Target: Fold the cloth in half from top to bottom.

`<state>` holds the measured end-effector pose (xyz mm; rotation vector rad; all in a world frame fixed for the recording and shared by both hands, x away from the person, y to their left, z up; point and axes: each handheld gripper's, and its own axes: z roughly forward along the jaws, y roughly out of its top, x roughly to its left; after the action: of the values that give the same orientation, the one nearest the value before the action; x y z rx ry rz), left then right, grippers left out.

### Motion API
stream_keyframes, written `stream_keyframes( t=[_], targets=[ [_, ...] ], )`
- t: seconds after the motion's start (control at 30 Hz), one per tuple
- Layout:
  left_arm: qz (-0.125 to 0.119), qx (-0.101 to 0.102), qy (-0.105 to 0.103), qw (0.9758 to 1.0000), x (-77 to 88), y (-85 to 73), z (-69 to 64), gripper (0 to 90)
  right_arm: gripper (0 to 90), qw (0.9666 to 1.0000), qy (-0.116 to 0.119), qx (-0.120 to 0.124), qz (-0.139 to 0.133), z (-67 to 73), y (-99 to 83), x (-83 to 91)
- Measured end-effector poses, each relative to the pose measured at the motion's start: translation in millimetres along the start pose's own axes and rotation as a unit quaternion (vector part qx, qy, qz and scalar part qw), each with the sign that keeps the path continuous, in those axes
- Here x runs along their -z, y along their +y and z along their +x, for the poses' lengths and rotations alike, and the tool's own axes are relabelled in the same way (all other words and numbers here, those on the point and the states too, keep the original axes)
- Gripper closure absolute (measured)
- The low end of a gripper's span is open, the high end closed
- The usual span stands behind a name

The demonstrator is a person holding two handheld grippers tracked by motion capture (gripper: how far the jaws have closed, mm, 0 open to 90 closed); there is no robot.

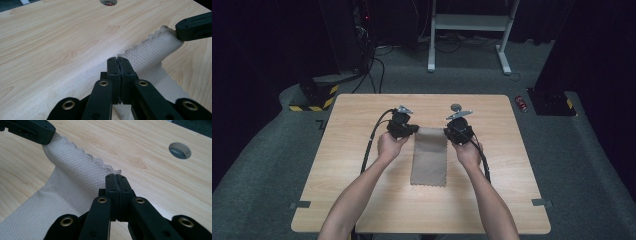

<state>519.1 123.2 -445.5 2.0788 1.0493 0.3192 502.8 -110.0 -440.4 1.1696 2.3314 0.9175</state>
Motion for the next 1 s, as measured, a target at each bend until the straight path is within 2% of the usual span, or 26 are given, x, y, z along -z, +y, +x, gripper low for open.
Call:
stream_keyframes(
  t=[0.27, 0.47, 0.77, 0.93, 1.0],
  targets=[
    [-0.001, -0.009, -0.002, 1.0, 3.8, -1.7, -3.0, 88.5, 89.3, 1.0, 0.007, -0.001, -0.003, 0.6, -3.6, 3.6],
    [0.003, -0.008, -0.005, 0.9999, 5.0, -6.1, -3.6, 88.5, 89.2, 0.9999, 0.011, 0.004, -0.001, 3.1, -4.3, 5.0],
    [0.017, -0.016, -0.007, 0.9997, 2.4, -14.9, -4.7, 88.5, 89.2, 0.9997, 0.019, 0.012, 0.009, 8.0, -13.0, 0.2],
    [0.019, -0.016, -0.011, 0.9996, 1.3, -20.6, -8.0, 88.5, 89.2, 0.9996, 0.021, 0.014, 0.012, 8.7, -17.4, 0.0],
    [0.021, -0.011, -0.013, 0.9996, -0.5, -24.7, -8.5, 88.5, 89.2, 0.9996, 0.022, 0.011, 0.015, 9.6, -19.5, -0.6]
  ],
)
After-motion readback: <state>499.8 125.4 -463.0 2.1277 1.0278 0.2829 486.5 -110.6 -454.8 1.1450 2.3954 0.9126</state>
